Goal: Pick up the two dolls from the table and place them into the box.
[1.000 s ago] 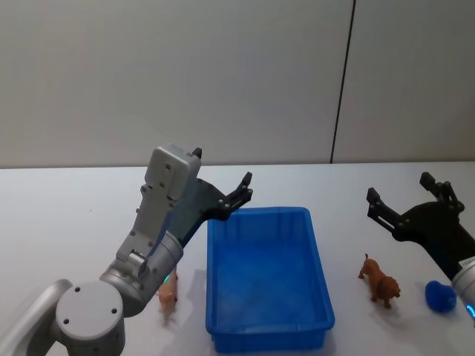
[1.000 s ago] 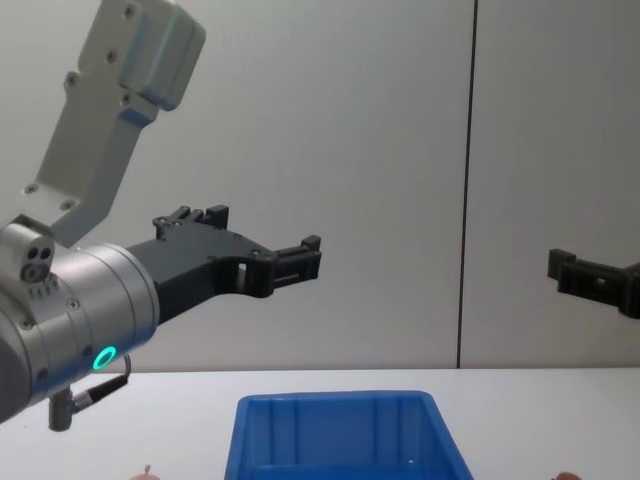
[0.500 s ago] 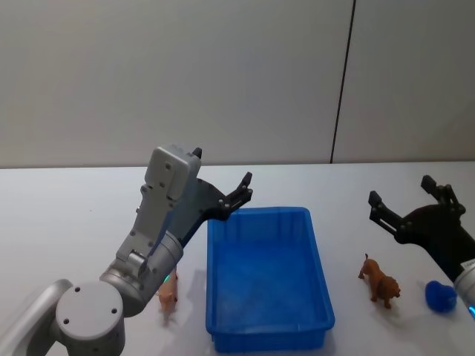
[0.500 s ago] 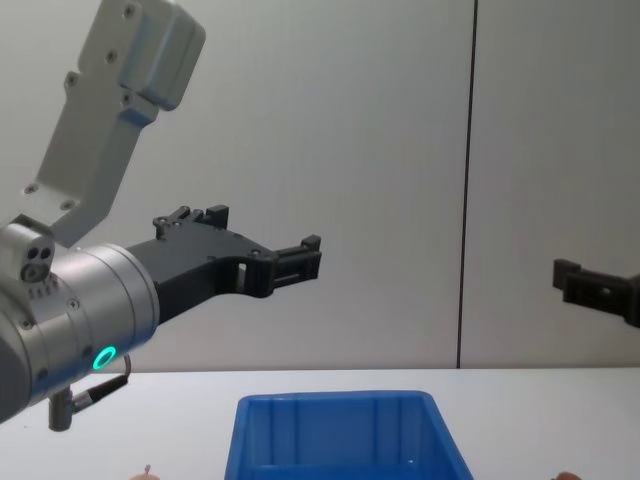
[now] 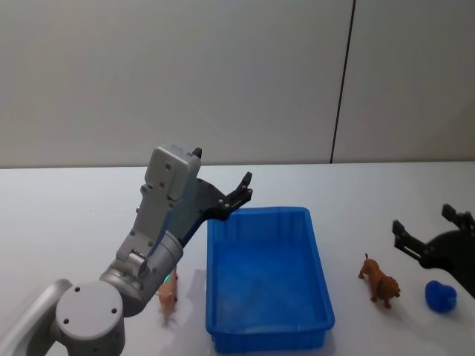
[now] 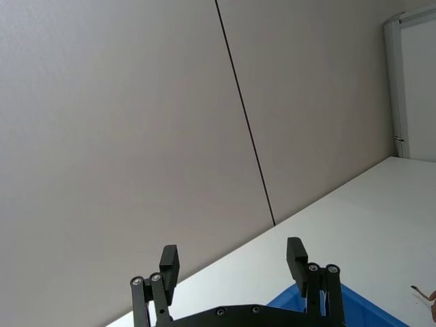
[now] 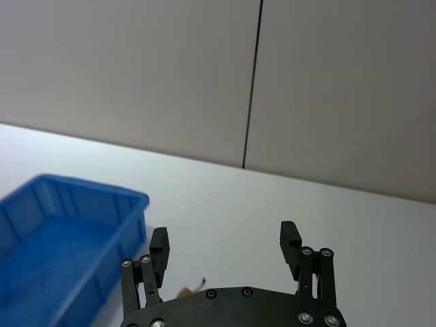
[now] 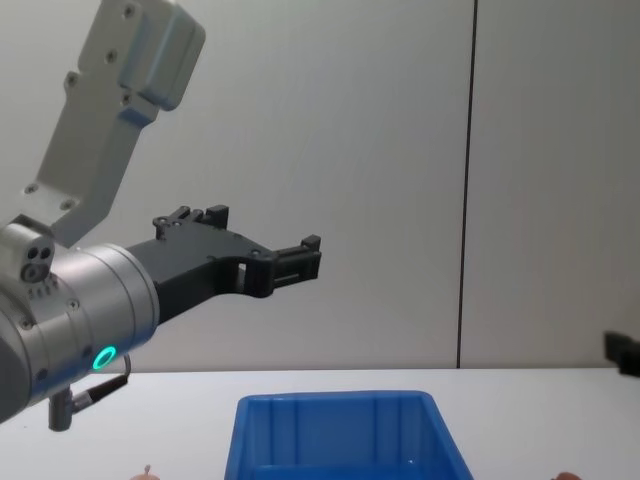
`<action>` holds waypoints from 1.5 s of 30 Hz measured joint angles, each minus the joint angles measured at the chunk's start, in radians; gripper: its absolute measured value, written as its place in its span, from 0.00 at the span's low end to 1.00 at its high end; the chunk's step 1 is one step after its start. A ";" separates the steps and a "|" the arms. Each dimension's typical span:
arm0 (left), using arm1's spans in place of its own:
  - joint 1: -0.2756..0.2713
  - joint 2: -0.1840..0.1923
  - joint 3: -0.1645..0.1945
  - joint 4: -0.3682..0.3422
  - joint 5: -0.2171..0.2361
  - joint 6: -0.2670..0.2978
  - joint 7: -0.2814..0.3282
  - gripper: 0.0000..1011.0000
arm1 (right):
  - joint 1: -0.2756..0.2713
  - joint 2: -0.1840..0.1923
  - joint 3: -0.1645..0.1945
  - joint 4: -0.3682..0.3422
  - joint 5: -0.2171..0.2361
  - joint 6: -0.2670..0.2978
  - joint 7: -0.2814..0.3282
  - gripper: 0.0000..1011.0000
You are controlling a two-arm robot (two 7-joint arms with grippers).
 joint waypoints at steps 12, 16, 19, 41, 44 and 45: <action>0.000 0.000 0.000 0.000 0.000 0.000 0.000 0.99 | -0.007 0.052 0.035 0.059 -0.001 0.064 0.040 0.99; 0.000 0.000 0.000 0.000 0.000 0.000 0.000 0.99 | -0.004 0.062 0.041 0.083 -0.009 0.089 0.054 0.99; 0.000 0.000 0.000 0.000 0.000 0.000 0.000 0.99 | 0.001 0.068 0.044 0.103 -0.016 0.108 0.066 0.99; 0.000 0.000 0.000 0.000 0.000 0.000 0.000 0.99 | 0.044 0.072 0.037 0.233 -0.031 0.209 0.174 0.95; 0.000 0.000 0.000 0.000 0.000 0.000 0.000 0.99 | 0.051 0.068 0.035 0.249 -0.026 0.216 0.181 0.88; 0.000 0.000 0.000 0.000 0.000 0.000 0.000 0.99 | 0.055 0.067 0.035 0.257 -0.023 0.220 0.184 0.87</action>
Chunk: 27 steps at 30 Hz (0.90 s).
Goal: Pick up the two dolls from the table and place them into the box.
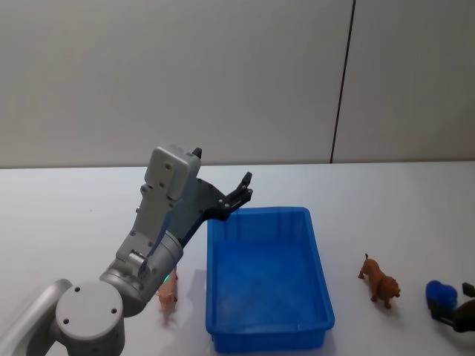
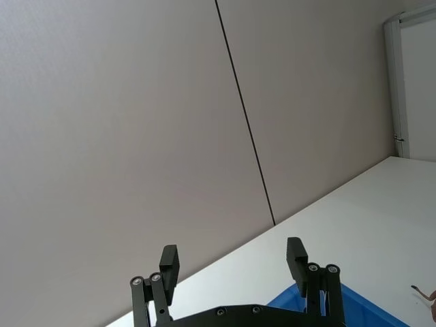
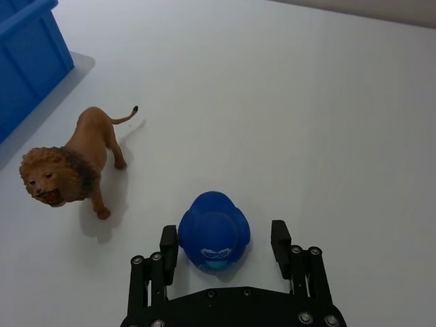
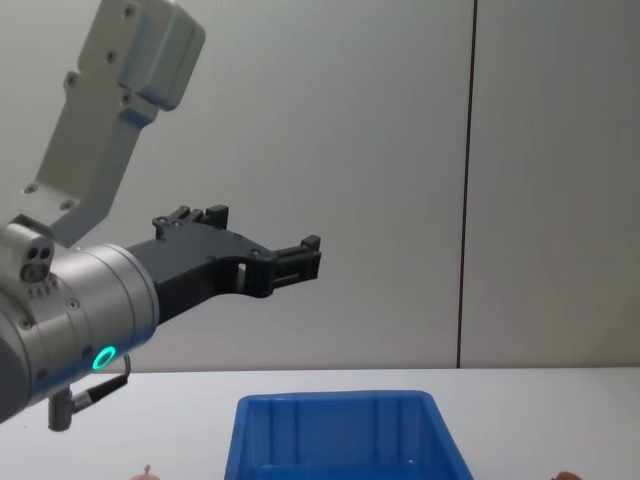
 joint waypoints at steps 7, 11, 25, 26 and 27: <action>0.000 0.000 0.000 0.000 0.000 0.000 0.000 0.99 | 0.016 -0.005 -0.001 0.028 0.012 0.007 0.008 0.65; 0.000 0.000 0.000 0.000 0.000 0.000 0.000 0.99 | 0.021 -0.007 0.000 0.036 0.019 0.003 0.010 0.56; 0.000 0.000 0.000 0.000 0.000 0.000 0.000 0.99 | 0.033 -0.013 0.005 0.021 0.047 -0.097 0.026 0.44; 0.000 0.000 0.000 0.000 0.000 0.000 0.000 0.99 | 0.034 -0.013 0.005 0.018 0.048 -0.105 0.028 0.44; 0.000 0.000 0.000 0.000 0.000 0.000 0.000 0.99 | 0.035 -0.014 0.005 0.014 0.048 -0.112 0.030 0.43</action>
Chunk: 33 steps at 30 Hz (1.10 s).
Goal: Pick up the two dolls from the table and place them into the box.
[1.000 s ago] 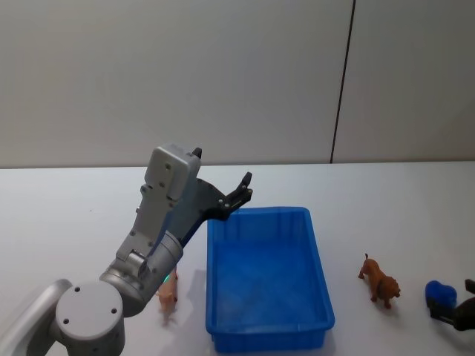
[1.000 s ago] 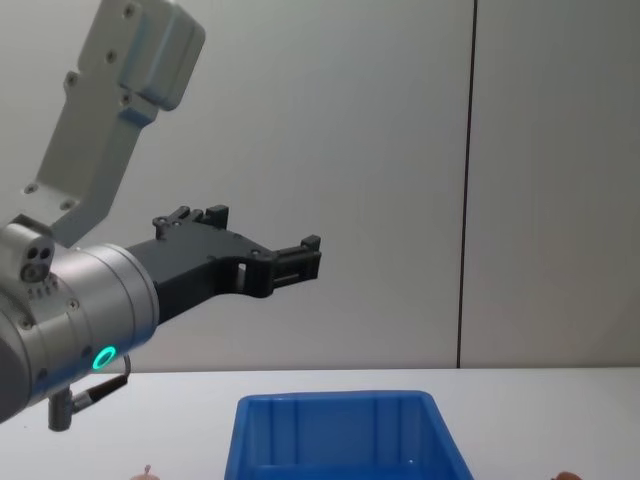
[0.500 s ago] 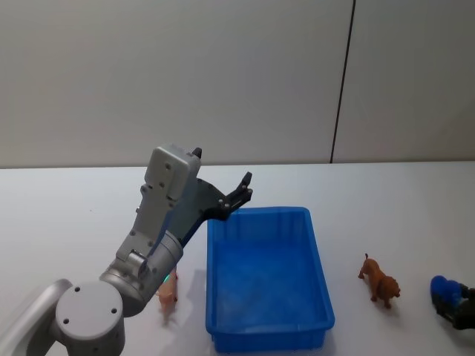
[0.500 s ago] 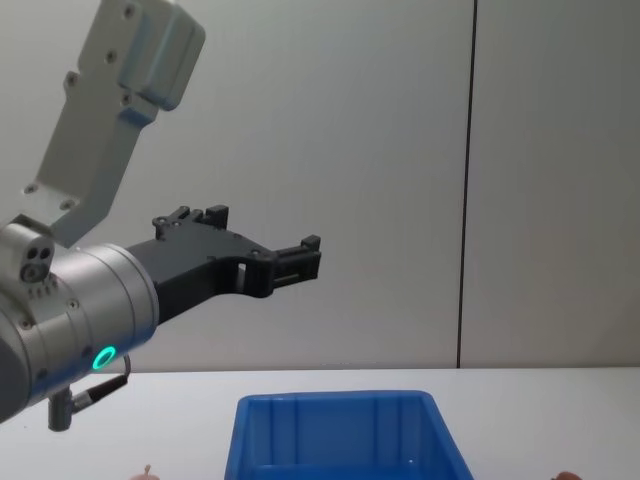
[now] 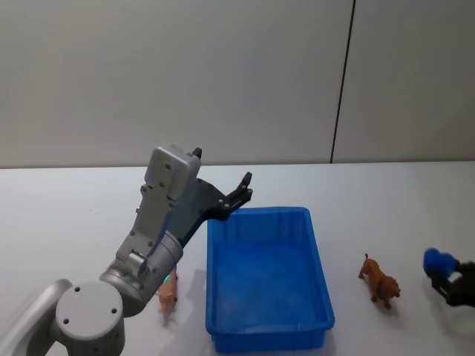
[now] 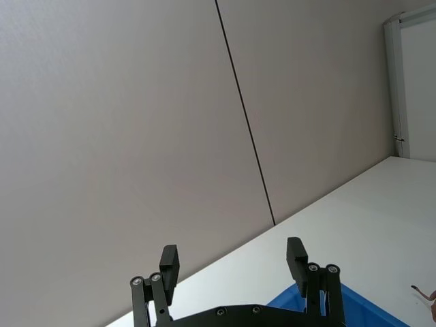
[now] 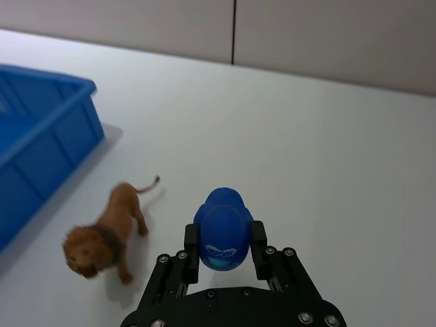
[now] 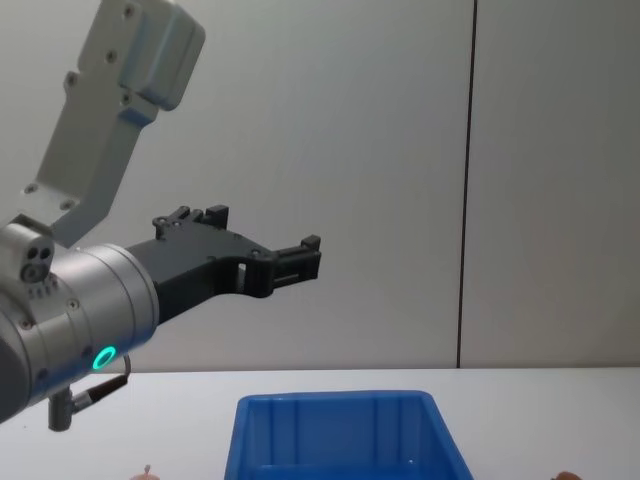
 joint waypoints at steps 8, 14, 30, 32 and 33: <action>0.000 0.000 0.000 0.000 0.000 0.000 0.000 0.99 | 0.020 -0.015 -0.014 -0.038 -0.007 -0.054 0.041 0.38; 0.000 0.000 0.000 0.000 0.000 0.000 0.000 0.99 | 0.035 -0.030 -0.032 -0.063 -0.025 -0.076 0.080 0.35; 0.000 0.000 0.000 0.000 0.000 0.000 0.000 0.99 | 0.089 -0.102 -0.117 -0.102 -0.128 -0.088 0.214 0.25; 0.000 0.000 0.000 0.000 0.000 0.000 0.000 0.99 | 0.099 -0.118 -0.135 -0.102 -0.148 -0.085 0.232 0.23; 0.000 0.000 0.000 0.000 0.000 0.000 0.000 0.99 | 0.102 -0.123 -0.141 -0.102 -0.158 -0.084 0.240 0.23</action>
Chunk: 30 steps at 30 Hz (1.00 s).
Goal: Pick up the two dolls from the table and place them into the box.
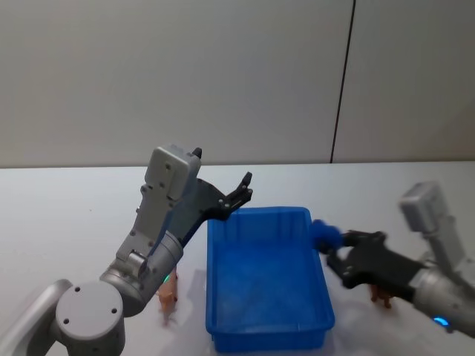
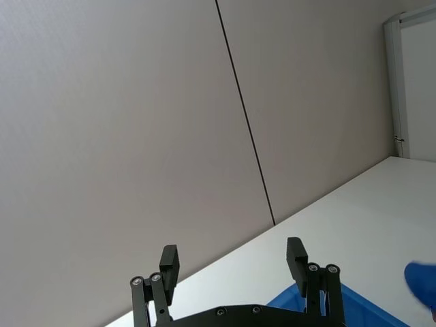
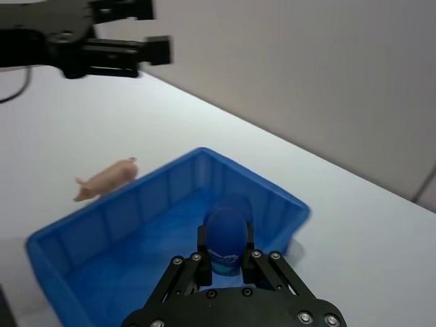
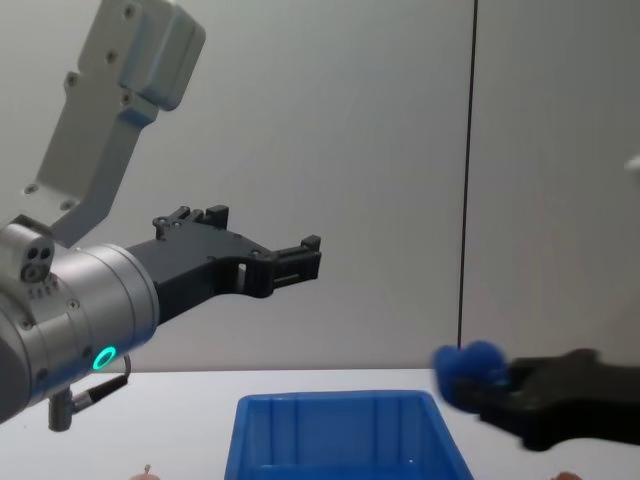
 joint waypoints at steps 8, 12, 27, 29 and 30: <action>0.000 0.000 0.000 0.000 0.000 0.000 0.000 0.99 | 0.034 -0.058 -0.062 0.010 -0.079 0.023 0.046 0.34; 0.000 0.000 0.000 0.000 0.000 0.000 0.000 0.99 | 0.046 -0.077 -0.080 0.018 -0.105 0.033 0.053 0.43; 0.000 0.000 0.000 0.000 0.000 0.000 0.000 0.99 | 0.079 -0.105 -0.098 0.044 -0.137 0.050 0.025 0.92; 0.000 0.000 0.000 0.000 0.000 0.000 0.000 0.99 | 0.078 -0.101 -0.093 0.043 -0.130 0.052 0.013 0.94; 0.000 0.000 0.000 0.000 0.000 0.000 0.000 0.99 | 0.078 -0.099 -0.091 0.042 -0.126 0.052 0.006 0.98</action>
